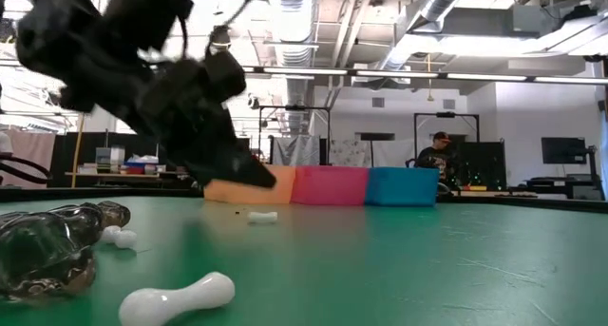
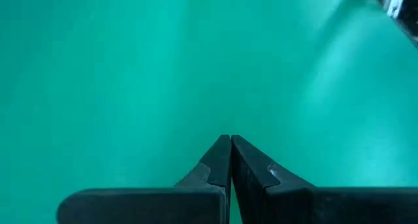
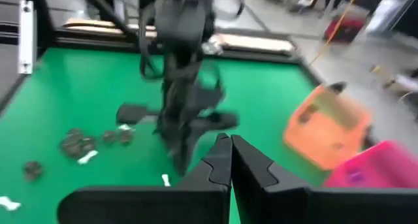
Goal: Sort Halloween decoration
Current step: Put the white bone toy into the blue bin
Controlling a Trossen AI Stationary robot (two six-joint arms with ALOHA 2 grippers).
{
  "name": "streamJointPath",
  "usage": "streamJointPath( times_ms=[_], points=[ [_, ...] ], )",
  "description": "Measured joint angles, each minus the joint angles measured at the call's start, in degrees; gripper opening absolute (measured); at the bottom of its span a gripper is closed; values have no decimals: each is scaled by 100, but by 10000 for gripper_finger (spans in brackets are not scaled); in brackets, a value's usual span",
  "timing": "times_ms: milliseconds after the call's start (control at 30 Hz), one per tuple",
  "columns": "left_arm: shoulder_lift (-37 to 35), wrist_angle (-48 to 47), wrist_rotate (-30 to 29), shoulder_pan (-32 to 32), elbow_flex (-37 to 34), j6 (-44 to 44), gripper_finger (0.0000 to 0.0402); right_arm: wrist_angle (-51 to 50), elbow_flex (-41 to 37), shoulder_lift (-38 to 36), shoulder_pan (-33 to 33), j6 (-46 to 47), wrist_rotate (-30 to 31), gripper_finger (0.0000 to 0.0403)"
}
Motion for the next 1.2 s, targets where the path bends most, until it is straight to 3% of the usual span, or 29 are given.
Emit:
streamJointPath(
  times_ms=[133, 300, 400, 500, 733, 833, 933, 1200],
  points=[
    [-573, -547, -695, -428, 2, 119, 0, 230, -11, 694, -16, 544, -302, 35],
    [-1351, -1821, -1953, -734, -25, 128, 0, 2020, -20, 2195, -81, 478, -797, 43],
    [-1708, -2411, -2381, -840, -116, -76, 0, 3212, -3, 3097, -52, 440, -1340, 68],
    [-1977, -2651, -2643, -981, -242, -146, 0, 3714, 113, 3798, 10, 832, -1769, 99],
    [-2135, -2707, -2844, -1135, -548, -610, 0, 3595, 775, 4834, 62, 1081, -1922, 153],
    [-2105, -2800, -2855, -1180, -540, -725, 0, 3114, 1059, 5025, 64, 1306, -2317, 163],
    [-2110, -2883, -2899, -1217, -536, -776, 0, 2622, 1173, 5175, 78, 1573, -2751, 165],
    [-2110, -2973, -3083, -1243, -538, -853, 0, 2383, 1117, 5215, 27, 1686, -2349, 134]
  ],
)
